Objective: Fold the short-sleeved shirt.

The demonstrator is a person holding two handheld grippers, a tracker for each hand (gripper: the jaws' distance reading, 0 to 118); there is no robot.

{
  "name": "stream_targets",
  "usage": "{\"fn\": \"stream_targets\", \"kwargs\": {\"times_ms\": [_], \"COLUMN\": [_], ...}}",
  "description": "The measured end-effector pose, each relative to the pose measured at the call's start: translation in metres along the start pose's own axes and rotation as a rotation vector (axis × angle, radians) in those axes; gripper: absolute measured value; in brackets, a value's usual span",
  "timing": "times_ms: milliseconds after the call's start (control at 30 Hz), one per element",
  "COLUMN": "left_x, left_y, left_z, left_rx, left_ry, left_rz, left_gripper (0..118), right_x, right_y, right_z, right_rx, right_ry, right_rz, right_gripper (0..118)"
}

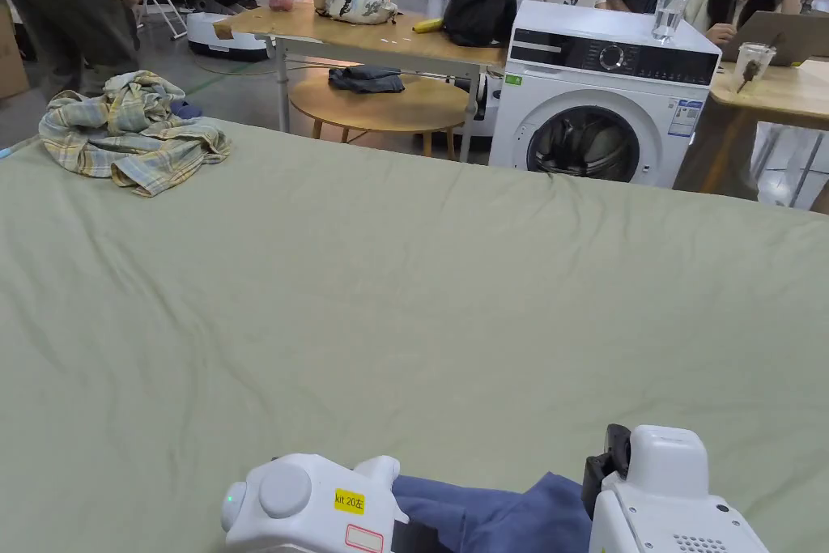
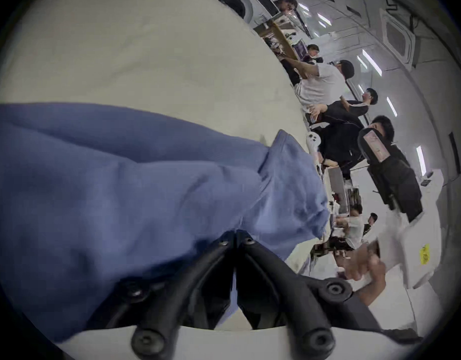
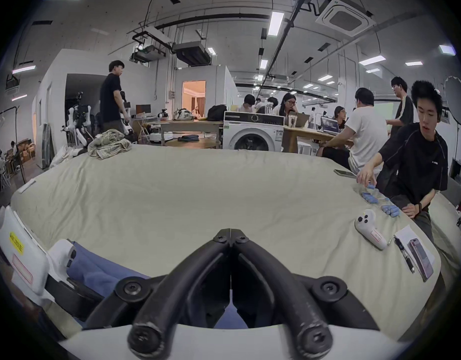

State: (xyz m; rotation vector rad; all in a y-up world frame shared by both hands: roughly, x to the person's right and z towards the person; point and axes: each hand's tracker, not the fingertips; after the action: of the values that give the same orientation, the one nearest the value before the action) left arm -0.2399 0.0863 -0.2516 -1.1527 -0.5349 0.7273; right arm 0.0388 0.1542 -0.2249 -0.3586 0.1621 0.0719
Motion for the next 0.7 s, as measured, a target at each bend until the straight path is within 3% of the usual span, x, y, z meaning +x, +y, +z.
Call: {"fn": "stream_targets", "kwargs": {"times_ms": [100,300,500,700], "left_x": [0.008,0.019,0.026,-0.013], "left_y": [-0.001,0.008,0.013,0.010], "left_z": [-0.003,0.015,0.097,0.172], "left_rx": [0.012,0.010,0.176,0.251], "left_ry": [0.053,0.038,0.041,0.133], "left_rz": [-0.057,-0.024,-0.067,-0.060], "left_gripper": [0,0,0,0], "right_x": [0.000,-0.001,-0.004,-0.010], "right_y": [0.001,0.003,0.009,0.015], "right_z": [0.003,0.004,0.003,0.003], "right_rx": [0.001,0.008,0.026,0.058], "right_ry": [0.000,-0.001,0.005,0.012], "right_rz": [0.007,0.018,0.013,-0.001], "right_gripper": [0,0,0,0]}}
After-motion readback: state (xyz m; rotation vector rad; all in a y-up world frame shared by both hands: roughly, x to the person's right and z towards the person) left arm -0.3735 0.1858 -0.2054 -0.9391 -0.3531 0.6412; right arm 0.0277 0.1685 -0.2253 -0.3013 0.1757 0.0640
